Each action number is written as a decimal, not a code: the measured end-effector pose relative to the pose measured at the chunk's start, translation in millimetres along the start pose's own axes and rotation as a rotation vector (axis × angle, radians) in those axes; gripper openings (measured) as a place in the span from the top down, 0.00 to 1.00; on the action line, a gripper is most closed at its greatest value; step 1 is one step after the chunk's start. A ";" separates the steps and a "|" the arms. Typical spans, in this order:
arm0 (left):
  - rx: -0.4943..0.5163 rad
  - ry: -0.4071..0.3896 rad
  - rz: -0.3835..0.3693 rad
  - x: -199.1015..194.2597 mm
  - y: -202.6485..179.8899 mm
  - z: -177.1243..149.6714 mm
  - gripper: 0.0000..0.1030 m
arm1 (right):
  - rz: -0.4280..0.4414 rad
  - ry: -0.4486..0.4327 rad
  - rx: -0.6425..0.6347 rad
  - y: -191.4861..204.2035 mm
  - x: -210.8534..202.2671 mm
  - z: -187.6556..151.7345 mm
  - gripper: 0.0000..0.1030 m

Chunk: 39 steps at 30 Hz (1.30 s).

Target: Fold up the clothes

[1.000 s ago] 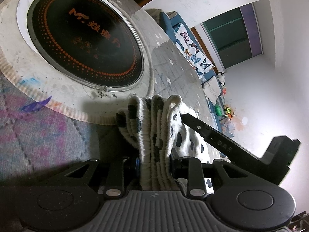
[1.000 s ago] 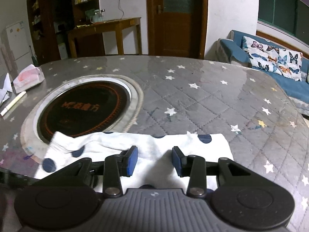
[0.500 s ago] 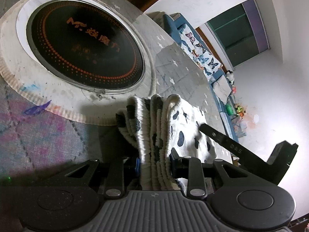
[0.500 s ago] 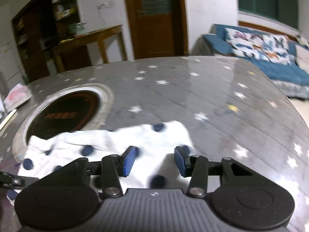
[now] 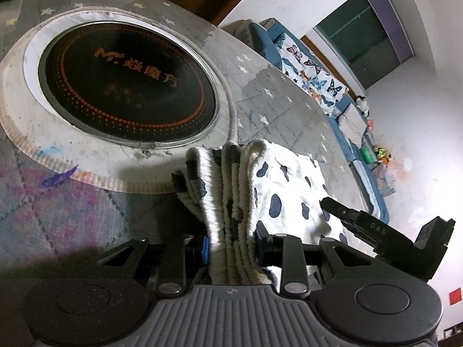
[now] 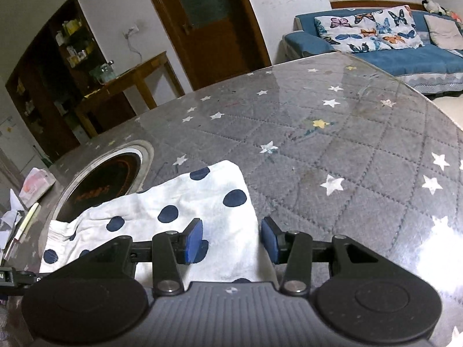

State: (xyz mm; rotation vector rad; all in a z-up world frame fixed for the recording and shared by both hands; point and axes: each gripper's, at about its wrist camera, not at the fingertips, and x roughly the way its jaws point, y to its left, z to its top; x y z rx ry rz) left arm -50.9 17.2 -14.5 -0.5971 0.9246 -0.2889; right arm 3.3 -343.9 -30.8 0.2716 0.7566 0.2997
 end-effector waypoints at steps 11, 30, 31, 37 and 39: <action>0.093 -0.011 0.100 3.9 -23.5 3.7 0.70 | 0.103 0.002 0.028 -11.5 -6.5 -12.2 0.87; 0.257 -0.008 0.074 51.2 -105.2 52.0 0.72 | 0.046 -0.191 0.026 -30.3 -51.4 28.0 0.93; 0.264 -0.006 0.068 55.7 -110.8 55.2 0.72 | 0.031 -0.201 0.024 -32.7 -52.4 32.8 0.93; 0.321 -0.002 0.041 89.5 -147.2 69.8 0.72 | -0.053 -0.235 0.020 -53.5 -53.5 56.7 0.93; 0.334 -0.002 0.031 100.2 -156.2 72.0 0.72 | -0.077 -0.240 0.020 -61.7 -52.9 61.5 0.93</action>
